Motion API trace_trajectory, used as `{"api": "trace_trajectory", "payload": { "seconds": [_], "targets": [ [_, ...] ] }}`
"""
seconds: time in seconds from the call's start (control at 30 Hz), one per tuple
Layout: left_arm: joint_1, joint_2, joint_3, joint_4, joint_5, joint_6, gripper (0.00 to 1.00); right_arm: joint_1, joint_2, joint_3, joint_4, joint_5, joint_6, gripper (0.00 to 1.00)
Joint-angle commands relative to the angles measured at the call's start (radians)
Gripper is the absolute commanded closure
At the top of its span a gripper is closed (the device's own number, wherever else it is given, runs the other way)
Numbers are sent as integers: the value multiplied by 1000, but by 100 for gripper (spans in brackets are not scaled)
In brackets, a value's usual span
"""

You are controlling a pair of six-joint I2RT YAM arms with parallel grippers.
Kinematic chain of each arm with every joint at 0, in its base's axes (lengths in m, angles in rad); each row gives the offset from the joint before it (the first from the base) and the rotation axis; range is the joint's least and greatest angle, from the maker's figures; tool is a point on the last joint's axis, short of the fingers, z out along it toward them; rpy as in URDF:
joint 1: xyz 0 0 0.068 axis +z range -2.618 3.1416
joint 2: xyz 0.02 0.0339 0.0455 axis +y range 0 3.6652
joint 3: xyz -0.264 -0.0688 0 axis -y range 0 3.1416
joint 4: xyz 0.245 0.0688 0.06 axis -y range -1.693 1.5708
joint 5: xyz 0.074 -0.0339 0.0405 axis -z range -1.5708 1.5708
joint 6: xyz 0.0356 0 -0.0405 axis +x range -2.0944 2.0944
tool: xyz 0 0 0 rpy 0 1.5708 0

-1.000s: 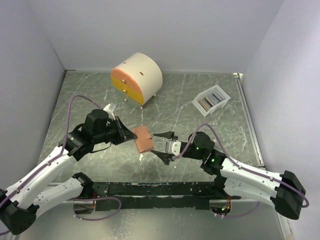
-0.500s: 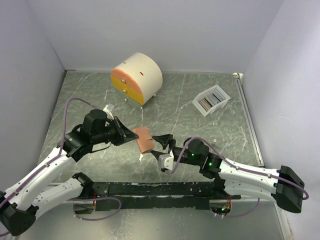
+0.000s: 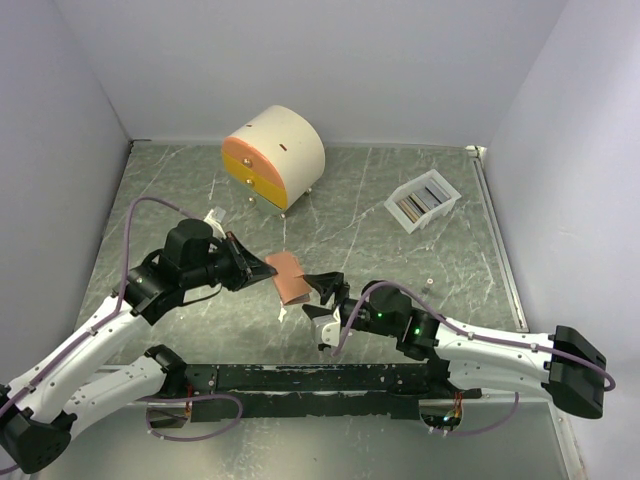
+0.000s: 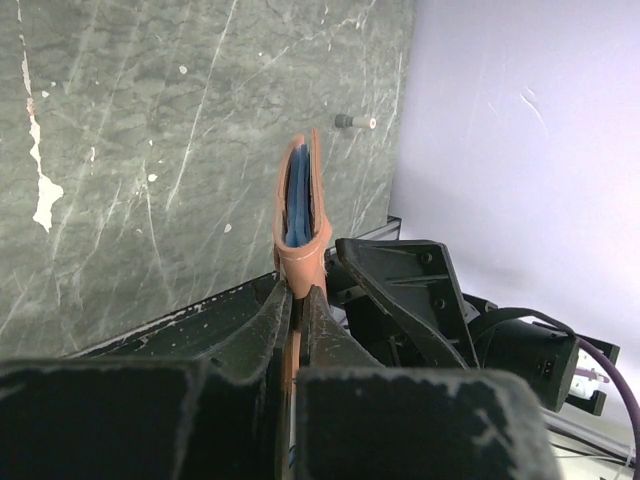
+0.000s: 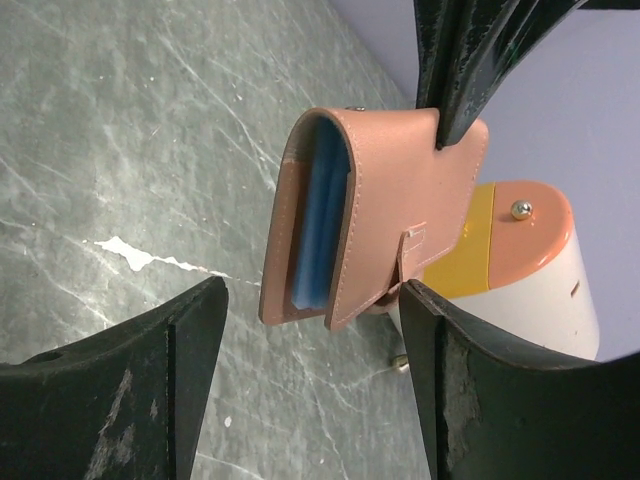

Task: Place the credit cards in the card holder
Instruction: Pick up the card holder from the center of the board.

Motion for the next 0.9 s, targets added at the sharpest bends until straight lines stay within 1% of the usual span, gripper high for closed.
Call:
{"api": "trace_trajectory", "payload": {
  "seconds": [0.0, 0.13, 0.23, 0.27, 0.3, 0.33, 0.4, 0.47, 0.5, 0.57, 0.6, 0.63, 0.67, 0.77, 0.8, 0.87],
  "targets": [
    [-2, -19, 0, 43, -8, -16, 93, 14, 2, -10, -3, 24, -17, 30],
    [-2, -16, 6, 38, 9, -19, 93, 23, 15, -24, 56, 59, -18, 30],
    [-1, -22, -17, 62, 34, -35, 93, 31, 28, -61, 209, 104, -14, 31],
    [-2, -24, -30, 75, 45, -41, 93, 32, 34, -68, 251, 101, -9, 32],
    [-2, -27, -41, 87, 54, -49, 93, 33, 44, -67, 277, 99, -2, 36],
    [-1, -29, -55, 100, 63, -55, 93, 34, 55, -63, 297, 104, 10, 43],
    [-2, -30, -80, 123, 84, -60, 93, 41, 64, -64, 333, 126, 49, 62],
    [-2, -33, -97, 145, 106, -47, 91, 43, 55, -75, 375, 136, 96, 88],
    [-1, -37, -104, 146, 109, -35, 87, 43, 46, -77, 379, 135, 126, 99],
    [-2, -45, -104, 132, 94, -11, 75, 43, 12, -66, 338, 125, 203, 100],
    [-1, -51, -97, 123, 80, 35, 63, 44, -6, -54, 296, 121, 269, 100],
    [-1, -61, -84, 115, 45, 92, 54, 43, -23, -35, 250, 123, 323, 100],
    [-2, -74, -63, 110, 13, 164, 48, 43, -40, -12, 188, 134, 386, 100],
    [-1, -143, -30, 86, -82, 346, 45, 44, -73, 89, -56, 192, 569, 100],
    [-2, -169, -32, 99, -96, 400, 44, 44, -75, 126, -157, 200, 612, 100],
    [-2, -210, -46, 142, -100, 504, 43, 44, -67, 195, -292, 171, 705, 100]
  ]
}}
